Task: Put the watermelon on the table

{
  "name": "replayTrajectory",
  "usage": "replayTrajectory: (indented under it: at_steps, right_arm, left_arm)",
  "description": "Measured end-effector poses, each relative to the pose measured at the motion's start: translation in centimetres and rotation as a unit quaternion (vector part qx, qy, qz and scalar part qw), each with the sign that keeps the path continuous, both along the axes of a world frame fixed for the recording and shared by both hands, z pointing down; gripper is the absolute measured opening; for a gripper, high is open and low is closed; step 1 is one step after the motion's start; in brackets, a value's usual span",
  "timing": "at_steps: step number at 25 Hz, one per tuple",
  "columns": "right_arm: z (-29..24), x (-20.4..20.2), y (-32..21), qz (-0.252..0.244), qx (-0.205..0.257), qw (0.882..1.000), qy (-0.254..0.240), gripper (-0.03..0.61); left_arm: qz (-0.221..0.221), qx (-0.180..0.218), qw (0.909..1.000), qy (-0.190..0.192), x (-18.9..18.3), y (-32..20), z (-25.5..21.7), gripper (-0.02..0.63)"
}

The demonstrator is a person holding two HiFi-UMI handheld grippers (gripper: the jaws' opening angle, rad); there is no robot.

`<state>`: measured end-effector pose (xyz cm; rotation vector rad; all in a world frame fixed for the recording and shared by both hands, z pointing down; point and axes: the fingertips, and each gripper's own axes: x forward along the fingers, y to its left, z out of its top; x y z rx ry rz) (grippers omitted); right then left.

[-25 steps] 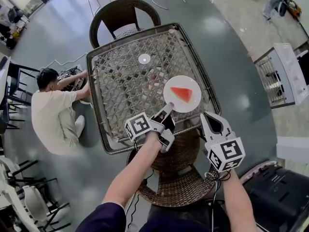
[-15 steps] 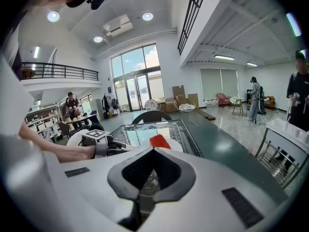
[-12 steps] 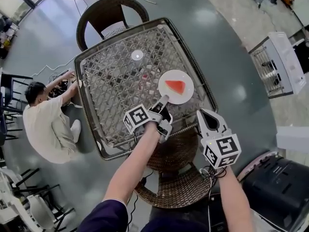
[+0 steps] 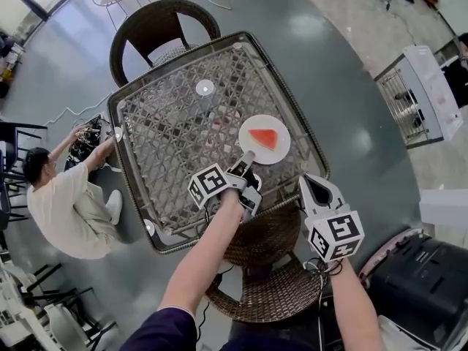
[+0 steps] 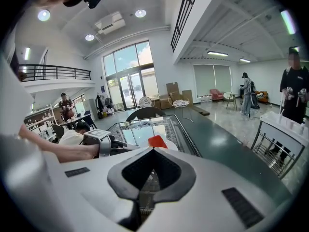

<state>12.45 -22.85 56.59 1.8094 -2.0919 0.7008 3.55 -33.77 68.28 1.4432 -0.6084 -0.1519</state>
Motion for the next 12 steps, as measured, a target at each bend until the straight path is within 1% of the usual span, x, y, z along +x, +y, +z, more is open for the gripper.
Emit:
replayTrajectory:
  at_steps: [9,12]
  right_arm:
    - [0.30,-0.18,-0.21,0.004,-0.002,1.000,-0.010,0.002]
    - [0.37,-0.08,-0.01,0.005,-0.002,1.000,-0.012,0.002]
  left_arm:
    - [0.007,-0.003,0.9997,-0.025,-0.18,-0.28,0.54,0.014]
    - [0.010,0.003,0.9989,-0.046,-0.32,-0.43,0.80,0.014]
